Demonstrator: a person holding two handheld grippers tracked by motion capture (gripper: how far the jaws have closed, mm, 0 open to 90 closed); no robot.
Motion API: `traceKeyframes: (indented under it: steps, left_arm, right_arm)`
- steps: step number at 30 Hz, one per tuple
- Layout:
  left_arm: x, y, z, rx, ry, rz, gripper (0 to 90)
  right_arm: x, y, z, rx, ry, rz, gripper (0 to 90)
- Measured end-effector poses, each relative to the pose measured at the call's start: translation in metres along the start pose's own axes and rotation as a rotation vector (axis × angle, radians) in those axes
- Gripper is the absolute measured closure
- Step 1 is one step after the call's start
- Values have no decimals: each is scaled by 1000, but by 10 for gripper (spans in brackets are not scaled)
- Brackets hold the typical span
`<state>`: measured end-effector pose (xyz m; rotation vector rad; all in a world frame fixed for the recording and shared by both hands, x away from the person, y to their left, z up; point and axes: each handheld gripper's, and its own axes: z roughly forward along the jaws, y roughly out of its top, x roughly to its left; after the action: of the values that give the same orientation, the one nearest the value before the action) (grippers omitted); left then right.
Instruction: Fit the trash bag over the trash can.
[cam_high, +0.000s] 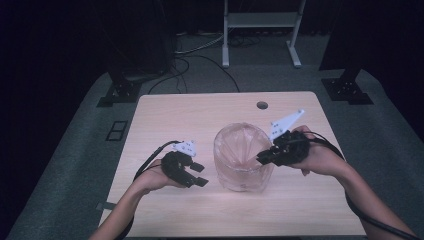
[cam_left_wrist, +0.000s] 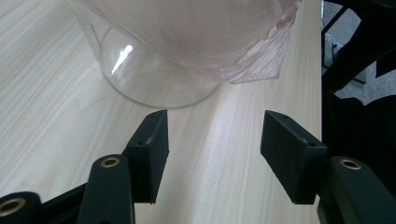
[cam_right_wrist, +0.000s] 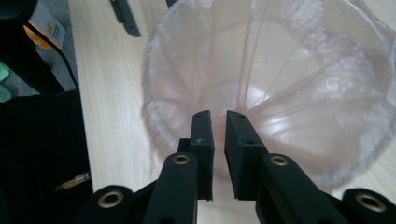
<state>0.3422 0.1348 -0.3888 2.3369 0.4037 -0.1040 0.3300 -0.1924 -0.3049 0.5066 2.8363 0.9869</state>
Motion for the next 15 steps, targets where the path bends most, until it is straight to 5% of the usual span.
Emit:
traceKeyframes:
  steps: [9, 12, 15]
  left_arm:
    - [0, 1, -1, -5, 0, 33, 366]
    - [0, 3, -2, -3, -4, 37, 363]
    - [0, 4, -3, -3, -3, 38, 359]
  right_arm:
    - [-37, 27, 43, 143, -3, 25, 837]
    - [-47, 33, 56, 223, -40, 25, 838]
    - [-54, 34, 60, 234, -58, 34, 837]
